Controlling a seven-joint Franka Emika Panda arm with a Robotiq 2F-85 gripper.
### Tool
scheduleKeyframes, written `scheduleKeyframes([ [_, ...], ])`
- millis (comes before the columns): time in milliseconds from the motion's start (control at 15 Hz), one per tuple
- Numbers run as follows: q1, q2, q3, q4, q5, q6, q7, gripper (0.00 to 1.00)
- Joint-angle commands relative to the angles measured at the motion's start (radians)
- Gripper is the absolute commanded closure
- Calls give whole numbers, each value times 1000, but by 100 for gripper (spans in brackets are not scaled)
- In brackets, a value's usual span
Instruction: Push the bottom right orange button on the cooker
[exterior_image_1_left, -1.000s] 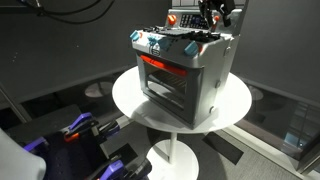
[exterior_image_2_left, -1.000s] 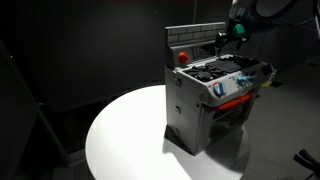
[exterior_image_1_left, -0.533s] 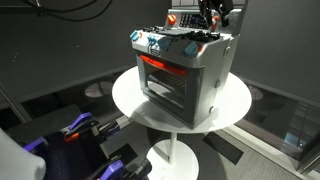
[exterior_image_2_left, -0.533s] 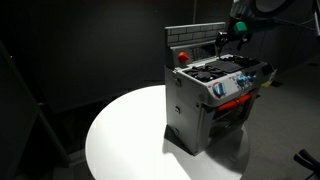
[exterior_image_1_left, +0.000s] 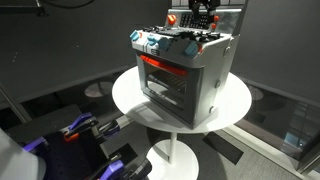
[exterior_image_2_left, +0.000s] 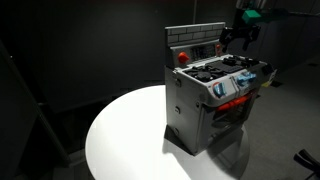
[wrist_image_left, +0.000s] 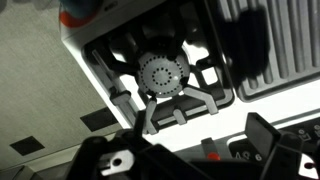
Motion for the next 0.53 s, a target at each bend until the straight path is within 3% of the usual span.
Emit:
scheduleKeyframes([
  [0, -2, -77, 16, -43, 72, -101, -79, 0],
  [467, -9, -131, 29, -42, 150, -315, -195, 0],
])
